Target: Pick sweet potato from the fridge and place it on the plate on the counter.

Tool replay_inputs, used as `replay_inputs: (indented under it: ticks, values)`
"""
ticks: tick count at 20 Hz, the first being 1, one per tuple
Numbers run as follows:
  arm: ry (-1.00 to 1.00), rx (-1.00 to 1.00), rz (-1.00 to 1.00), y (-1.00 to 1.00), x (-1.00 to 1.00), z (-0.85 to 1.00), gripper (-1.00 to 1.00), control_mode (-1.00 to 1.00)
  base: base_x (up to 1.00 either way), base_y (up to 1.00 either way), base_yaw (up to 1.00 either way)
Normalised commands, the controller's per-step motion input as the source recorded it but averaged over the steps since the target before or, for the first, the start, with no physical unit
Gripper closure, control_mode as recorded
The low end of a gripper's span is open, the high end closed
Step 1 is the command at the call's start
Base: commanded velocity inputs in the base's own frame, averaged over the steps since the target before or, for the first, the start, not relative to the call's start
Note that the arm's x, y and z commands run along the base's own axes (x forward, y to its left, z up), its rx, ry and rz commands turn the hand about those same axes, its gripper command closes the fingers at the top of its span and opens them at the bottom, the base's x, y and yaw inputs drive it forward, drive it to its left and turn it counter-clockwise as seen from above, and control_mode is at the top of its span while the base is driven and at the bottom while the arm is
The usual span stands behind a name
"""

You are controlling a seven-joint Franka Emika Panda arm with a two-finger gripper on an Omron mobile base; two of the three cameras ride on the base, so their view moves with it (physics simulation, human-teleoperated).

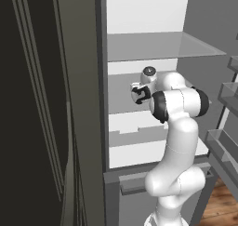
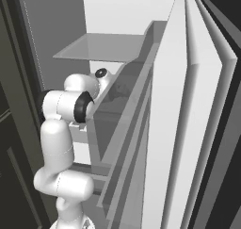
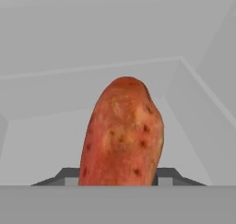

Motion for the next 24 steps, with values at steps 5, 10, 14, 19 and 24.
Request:
replay_inputs:
  ticks: [5,10,14,19,24]
  values:
    - [0.0,0.0,0.0,0.0,-0.08,0.0,1.0,-1.0,0.0,0.0,0.0]
    - [0.0,0.0,-0.01,0.0,-0.6,-0.01,1.0,-1.0,0.0,0.0,0.0]
    - [0.0,0.0,-0.05,-0.03,-0.99,0.0,1.0,-1.0,0.0,0.0,0.0]
    - [0.0,0.0,-0.09,-0.12,-1.0,0.0,1.0,-1.0,0.0,0.0,0.0]
    - [0.0,0.02,-0.07,-0.26,-1.0,0.0,1.0,-1.0,0.0,0.0,0.0]
